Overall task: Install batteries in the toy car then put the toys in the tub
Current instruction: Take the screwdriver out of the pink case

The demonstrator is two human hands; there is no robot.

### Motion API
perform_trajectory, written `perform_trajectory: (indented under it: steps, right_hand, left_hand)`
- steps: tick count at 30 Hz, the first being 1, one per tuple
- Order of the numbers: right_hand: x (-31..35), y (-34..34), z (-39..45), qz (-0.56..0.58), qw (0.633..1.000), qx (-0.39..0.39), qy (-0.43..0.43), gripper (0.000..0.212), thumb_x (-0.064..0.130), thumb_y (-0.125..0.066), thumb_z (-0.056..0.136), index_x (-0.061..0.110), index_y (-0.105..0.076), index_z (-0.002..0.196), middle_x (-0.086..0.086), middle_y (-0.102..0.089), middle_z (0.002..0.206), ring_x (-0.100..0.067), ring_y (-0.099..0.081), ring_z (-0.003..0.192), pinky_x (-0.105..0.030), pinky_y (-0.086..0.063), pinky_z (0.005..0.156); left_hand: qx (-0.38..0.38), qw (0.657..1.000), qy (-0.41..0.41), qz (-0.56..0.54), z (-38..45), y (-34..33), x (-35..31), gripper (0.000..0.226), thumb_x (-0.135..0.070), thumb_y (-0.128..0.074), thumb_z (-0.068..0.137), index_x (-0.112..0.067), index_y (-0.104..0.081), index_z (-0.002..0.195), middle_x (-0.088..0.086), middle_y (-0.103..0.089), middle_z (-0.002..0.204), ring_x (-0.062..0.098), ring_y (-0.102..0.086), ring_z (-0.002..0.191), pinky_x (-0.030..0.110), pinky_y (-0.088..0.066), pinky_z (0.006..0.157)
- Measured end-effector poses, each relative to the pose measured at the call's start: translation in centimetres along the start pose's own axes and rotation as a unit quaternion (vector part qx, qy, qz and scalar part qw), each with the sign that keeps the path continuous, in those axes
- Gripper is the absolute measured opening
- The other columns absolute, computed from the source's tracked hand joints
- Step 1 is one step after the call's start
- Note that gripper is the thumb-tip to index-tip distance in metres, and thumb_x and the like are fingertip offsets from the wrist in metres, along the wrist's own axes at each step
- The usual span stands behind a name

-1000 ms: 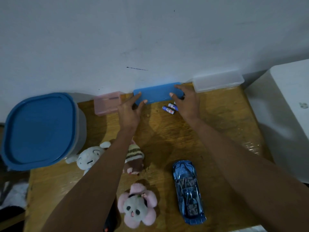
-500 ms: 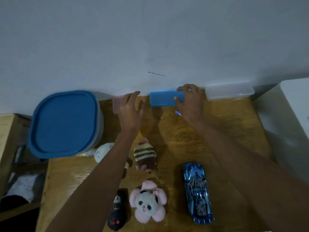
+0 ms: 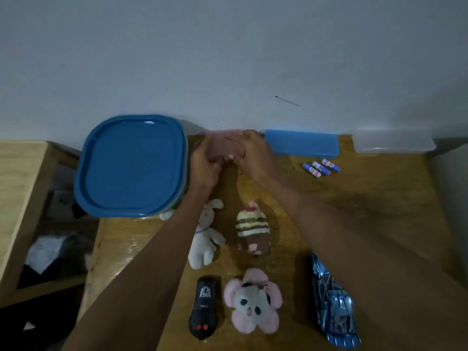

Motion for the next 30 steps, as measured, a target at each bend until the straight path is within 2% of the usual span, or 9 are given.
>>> perform_trajectory:
  steps: [3,6,10,13,16,19,23,27,30]
  right_hand:
    - [0.3,0.0,-0.3,-0.014,1.000,-0.006,0.010,0.048,0.019,-0.068,0.092,0.019,-0.058,0.139,-0.008,-0.049,0.145,-0.026,-0.054,0.123,-0.035,-0.045,0.101]
    - [0.9,0.5,-0.6,-0.022,0.999,-0.026,0.036,0.044,0.017,-0.064,0.095,0.018,-0.058,0.139,-0.012,-0.052,0.143,-0.030,-0.055,0.122,-0.038,-0.047,0.100]
    - [0.9,0.8,-0.3,-0.007,0.998,-0.048,0.038,0.039,0.026,-0.059,0.099,0.017,-0.060,0.137,-0.011,-0.057,0.141,-0.029,-0.057,0.123,-0.039,-0.047,0.101]
    - [0.8,1.7,-0.1,0.003,0.996,-0.079,0.040,0.034,0.034,-0.061,0.098,0.021,-0.066,0.129,-0.007,-0.063,0.127,-0.023,-0.061,0.110,-0.035,-0.053,0.090]
    - [0.7,3.3,0.2,0.037,0.990,-0.132,0.015,0.031,0.037,-0.062,0.096,0.022,-0.070,0.122,-0.006,-0.060,0.112,-0.019,-0.060,0.097,-0.026,-0.049,0.075]
    - [0.2,4.5,0.7,0.097,0.977,-0.185,-0.038,0.025,0.033,-0.069,0.092,0.020,-0.065,0.114,-0.003,-0.061,0.108,-0.016,-0.061,0.093,-0.024,-0.053,0.072]
    - [-0.5,5.1,1.0,0.147,0.961,-0.215,-0.095,0.031,0.033,-0.075,0.087,0.019,-0.051,0.102,0.002,-0.064,0.095,-0.013,-0.060,0.082,-0.016,-0.039,0.059]
    - [-1.4,5.4,1.0,0.155,0.953,-0.234,-0.114,0.027,0.029,-0.075,0.087,0.019,-0.051,0.092,0.004,-0.064,0.085,-0.014,-0.063,0.078,-0.029,-0.051,0.062]
    - [-1.7,5.2,1.1,0.157,0.950,-0.240,-0.119,0.017,0.026,-0.073,0.089,0.019,-0.058,0.087,0.005,-0.066,0.085,-0.013,-0.065,0.080,-0.025,-0.053,0.065]
  left_hand:
    - [-0.005,1.000,0.007,-0.022,0.0,0.0,0.5,0.047,0.016,-0.058,0.083,-0.003,-0.064,0.125,0.007,-0.070,0.113,0.014,-0.065,0.103,0.024,-0.056,0.089]
    - [-0.008,0.997,0.029,-0.070,-0.1,-0.4,0.8,0.045,0.017,-0.052,0.089,0.001,-0.059,0.131,0.007,-0.067,0.112,-0.004,-0.062,0.095,0.013,-0.053,0.082]
    - [0.018,0.995,0.026,-0.091,0.0,-0.8,0.8,0.058,0.004,-0.068,0.089,0.001,-0.048,0.143,0.017,-0.064,0.131,0.010,-0.059,0.107,0.001,-0.045,0.080]
    - [0.002,0.997,0.010,-0.076,-0.1,-0.2,0.6,0.072,0.008,-0.063,0.090,-0.012,-0.035,0.153,0.016,-0.059,0.138,0.008,-0.054,0.112,0.018,-0.045,0.093]
    - [-0.007,0.997,-0.002,-0.073,-0.3,-0.2,0.7,0.081,0.009,-0.057,0.092,-0.015,-0.019,0.159,0.002,-0.065,0.114,-0.004,-0.060,0.091,0.031,-0.056,0.086]
    - [-0.023,0.999,-0.037,-0.009,-0.5,0.1,0.7,0.085,0.006,-0.056,0.092,-0.013,-0.009,0.161,0.007,-0.067,0.087,0.017,-0.064,0.069,0.043,-0.058,0.066]
    - [-0.019,0.997,-0.061,0.032,-0.6,0.2,0.2,0.087,0.006,-0.054,0.092,-0.015,-0.006,0.161,0.013,-0.061,0.068,0.021,-0.058,0.054,0.038,-0.052,0.052]
    - [-0.026,0.995,-0.078,0.050,-0.7,0.4,-0.2,0.087,0.006,-0.053,0.090,-0.016,-0.005,0.160,0.008,-0.054,0.063,0.008,-0.046,0.050,0.024,-0.043,0.048]
    - [-0.030,0.994,-0.076,0.067,-0.6,0.5,-0.1,0.090,0.004,-0.054,0.090,-0.022,-0.003,0.160,0.008,-0.055,0.062,0.013,-0.048,0.049,0.032,-0.047,0.049]
Point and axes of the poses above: each hand's wrist, its own z-axis towards the middle knuckle, its own y-axis out of the back of the hand, x = y × z, the point moved 10 cm from there along z, towards the middle knuckle
